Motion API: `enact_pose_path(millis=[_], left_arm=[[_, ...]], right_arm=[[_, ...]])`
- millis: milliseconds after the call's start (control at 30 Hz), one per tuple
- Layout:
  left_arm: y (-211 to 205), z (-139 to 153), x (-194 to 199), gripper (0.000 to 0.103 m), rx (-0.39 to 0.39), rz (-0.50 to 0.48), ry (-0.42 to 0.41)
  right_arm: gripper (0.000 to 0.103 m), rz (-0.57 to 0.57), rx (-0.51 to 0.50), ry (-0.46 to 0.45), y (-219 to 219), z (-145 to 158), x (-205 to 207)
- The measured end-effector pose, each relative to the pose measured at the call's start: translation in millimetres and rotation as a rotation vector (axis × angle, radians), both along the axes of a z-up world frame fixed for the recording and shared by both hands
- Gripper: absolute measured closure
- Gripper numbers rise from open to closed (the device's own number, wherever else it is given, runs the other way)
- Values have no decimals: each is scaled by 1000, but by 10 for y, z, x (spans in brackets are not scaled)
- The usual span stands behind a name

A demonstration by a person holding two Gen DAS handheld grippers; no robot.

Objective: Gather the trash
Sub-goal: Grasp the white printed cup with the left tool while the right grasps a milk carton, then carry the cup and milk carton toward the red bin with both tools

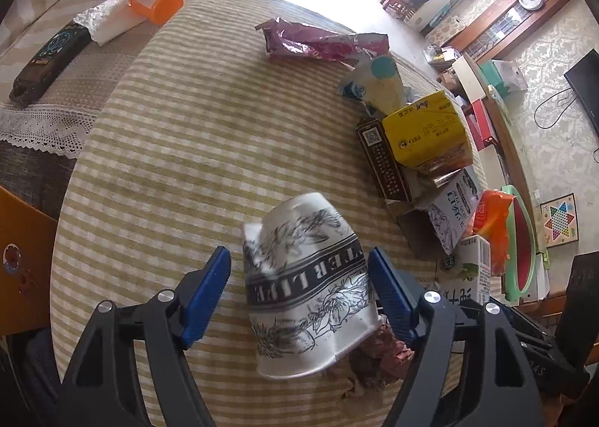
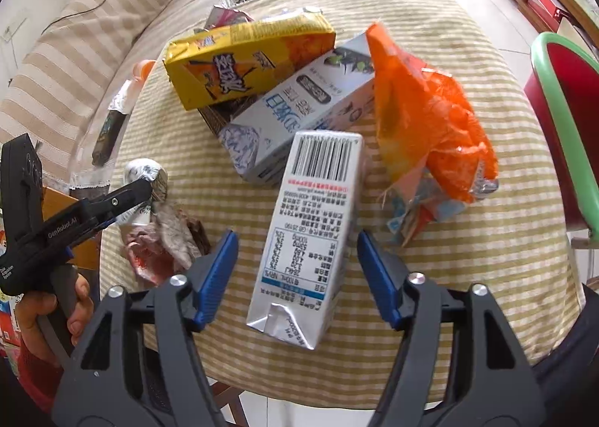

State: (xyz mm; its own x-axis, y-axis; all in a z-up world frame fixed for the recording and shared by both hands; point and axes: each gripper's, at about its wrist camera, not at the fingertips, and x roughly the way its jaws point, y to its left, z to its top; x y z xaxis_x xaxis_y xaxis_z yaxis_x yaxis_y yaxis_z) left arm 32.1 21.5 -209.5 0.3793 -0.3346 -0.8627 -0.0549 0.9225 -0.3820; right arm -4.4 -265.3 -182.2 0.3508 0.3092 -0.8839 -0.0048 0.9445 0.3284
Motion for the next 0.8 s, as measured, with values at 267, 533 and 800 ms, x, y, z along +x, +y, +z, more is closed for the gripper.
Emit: enact_pose_path(millis=[267,533,800], left_arm=[[85,-89,-120,43,-9,29,12],[35,446,-224,46,24,26,-164],[-219,1179,-275,46,80,-8,-388]], right_arm=[[60,22,27,-22,49,-19,-15],[63,11,87,-167,-59,407,-99],[63,10,118,-298,-153,893,-80]])
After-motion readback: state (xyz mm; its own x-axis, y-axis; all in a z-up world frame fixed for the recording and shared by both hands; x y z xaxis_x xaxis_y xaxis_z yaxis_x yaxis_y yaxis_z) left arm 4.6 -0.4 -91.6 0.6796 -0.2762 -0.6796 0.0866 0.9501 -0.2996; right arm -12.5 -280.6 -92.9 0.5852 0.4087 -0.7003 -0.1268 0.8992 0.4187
